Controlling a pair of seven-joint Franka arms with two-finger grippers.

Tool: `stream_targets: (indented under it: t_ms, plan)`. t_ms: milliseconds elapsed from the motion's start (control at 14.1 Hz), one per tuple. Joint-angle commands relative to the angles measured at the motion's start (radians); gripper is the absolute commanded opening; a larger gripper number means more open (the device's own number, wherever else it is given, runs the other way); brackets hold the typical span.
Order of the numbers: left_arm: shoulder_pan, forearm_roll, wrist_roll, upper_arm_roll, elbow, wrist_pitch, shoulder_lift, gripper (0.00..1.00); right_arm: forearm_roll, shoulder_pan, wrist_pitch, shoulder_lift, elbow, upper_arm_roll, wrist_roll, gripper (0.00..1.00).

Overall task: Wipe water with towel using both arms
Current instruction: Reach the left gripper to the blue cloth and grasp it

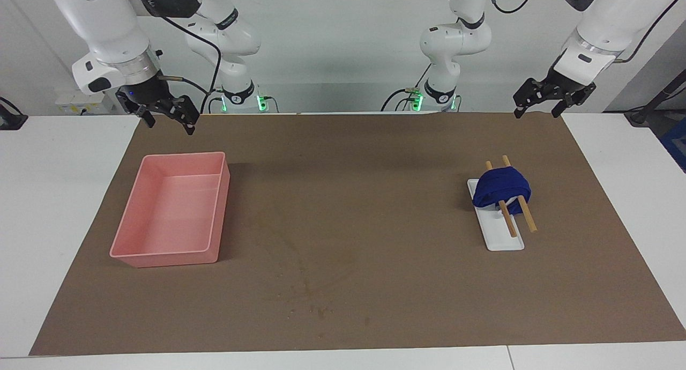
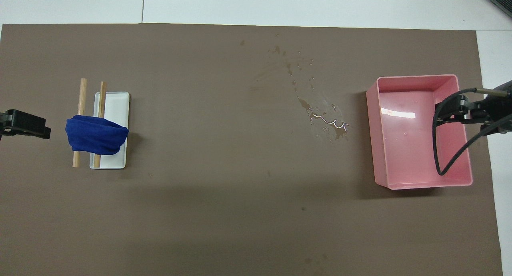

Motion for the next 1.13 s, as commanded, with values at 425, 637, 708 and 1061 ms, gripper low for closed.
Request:
stream_targets:
  t_ms: [425, 637, 708, 1061]
  plan:
    - [0.052, -0.009, 0.017, 0.002, -0.49, 0.629, -0.071, 1.0, -0.003, -0.016, 0.0, -0.027, -0.031, 0.003, -0.039, 1.0]
    - [0.055, -0.009, 0.014, 0.004, -0.519, 0.711, -0.009, 1.0, -0.003, -0.016, 0.0, -0.027, -0.031, 0.003, -0.063, 1.0]
    - [0.057, -0.009, 0.014, 0.004, -0.528, 0.741, 0.006, 1.0, -0.003, -0.016, 0.0, -0.027, -0.031, 0.003, -0.063, 1.0]
    - [0.055, -0.008, 0.016, 0.004, -0.571, 0.814, 0.02, 0.74, -0.003, -0.018, 0.0, -0.027, -0.031, 0.002, -0.063, 1.0]
